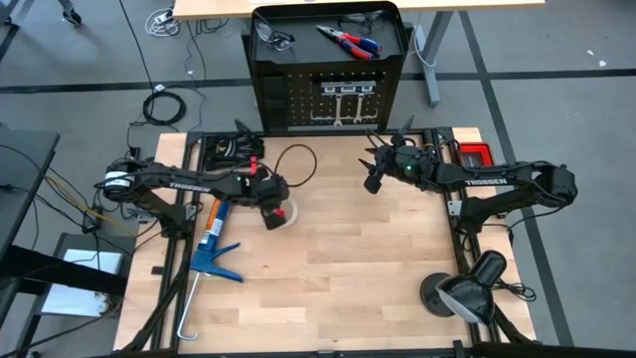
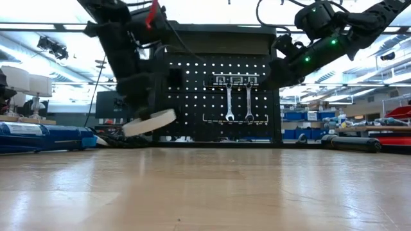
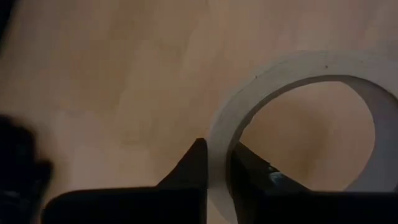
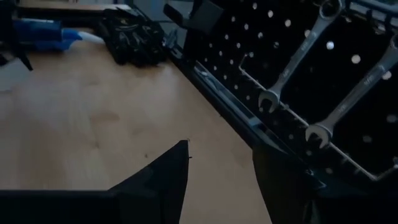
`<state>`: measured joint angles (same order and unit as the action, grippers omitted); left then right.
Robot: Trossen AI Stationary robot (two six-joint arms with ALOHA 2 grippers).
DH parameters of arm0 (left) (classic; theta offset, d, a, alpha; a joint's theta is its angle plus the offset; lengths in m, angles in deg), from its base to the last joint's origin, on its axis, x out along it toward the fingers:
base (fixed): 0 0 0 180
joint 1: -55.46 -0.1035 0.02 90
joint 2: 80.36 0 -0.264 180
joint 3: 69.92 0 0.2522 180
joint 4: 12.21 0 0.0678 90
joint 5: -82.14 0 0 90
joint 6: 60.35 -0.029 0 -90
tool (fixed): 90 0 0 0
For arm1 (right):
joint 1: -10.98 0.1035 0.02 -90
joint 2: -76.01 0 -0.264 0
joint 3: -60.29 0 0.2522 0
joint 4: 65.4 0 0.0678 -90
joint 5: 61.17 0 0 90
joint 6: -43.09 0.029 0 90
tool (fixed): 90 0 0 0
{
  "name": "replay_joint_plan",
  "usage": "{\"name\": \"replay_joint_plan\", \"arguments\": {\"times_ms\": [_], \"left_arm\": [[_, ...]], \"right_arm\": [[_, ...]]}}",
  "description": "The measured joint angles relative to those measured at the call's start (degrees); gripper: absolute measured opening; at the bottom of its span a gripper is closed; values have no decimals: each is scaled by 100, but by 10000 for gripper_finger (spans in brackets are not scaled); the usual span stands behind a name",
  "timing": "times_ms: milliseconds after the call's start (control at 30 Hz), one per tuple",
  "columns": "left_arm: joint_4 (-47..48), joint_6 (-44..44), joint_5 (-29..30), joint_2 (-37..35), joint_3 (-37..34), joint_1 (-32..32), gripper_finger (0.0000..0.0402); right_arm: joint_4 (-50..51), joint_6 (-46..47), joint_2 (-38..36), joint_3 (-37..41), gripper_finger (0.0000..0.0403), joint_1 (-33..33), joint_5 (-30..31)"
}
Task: Hang tools onto peg board
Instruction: Unhang the tape from the peg board, then unhang the right wrench from the peg board
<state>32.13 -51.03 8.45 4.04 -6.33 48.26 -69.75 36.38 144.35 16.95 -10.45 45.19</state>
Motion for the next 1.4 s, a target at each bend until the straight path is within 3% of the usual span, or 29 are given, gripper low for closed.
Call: {"name": "replay_joint_plan", "arguments": {"times_ms": [100, 233, 400, 500, 600, 767, 867, 967, 1167, 1400], "left_arm": [[-269, -7, -7, 2, -205, 104, 53], [-568, -17, 152, 2, -309, 213, 108], [-600, -17, 609, 2, -316, 257, 181], [-797, -24, 946, 2, -316, 255, 204], [-1530, -271, 1372, 2, -333, 288, 210], [-4495, -1286, 1930, 2, -849, 318, 210], [-6242, -2021, 2146, 2, -1161, 225, 210], [-7292, -2729, 2402, 2, -1224, 120, 211], [-8163, -3480, 3201, 2, -1212, 3, 211], [-8080, -3575, 3214, 2, -1260, -68, 211]], "right_arm": [[4, 3, 0, 0, 188, 36, 41], [23, 53, 0, 0, 199, 108, 63], [16, 56, 0, 0, 221, 157, 68], [-15, 75, 0, 0, 230, 137, 111], [-472, 68, 36, 0, 233, 11, 255], [-2120, -99, 605, -7, 233, -198, 313], [-2949, -419, 1231, -80, 234, -264, 755], [-3503, -673, 1815, -326, 234, -373, 1175], [-3752, -495, 2843, -966, 235, -592, 1962], [-3762, -317, 3563, -1699, 238, -643, 2928]]}}
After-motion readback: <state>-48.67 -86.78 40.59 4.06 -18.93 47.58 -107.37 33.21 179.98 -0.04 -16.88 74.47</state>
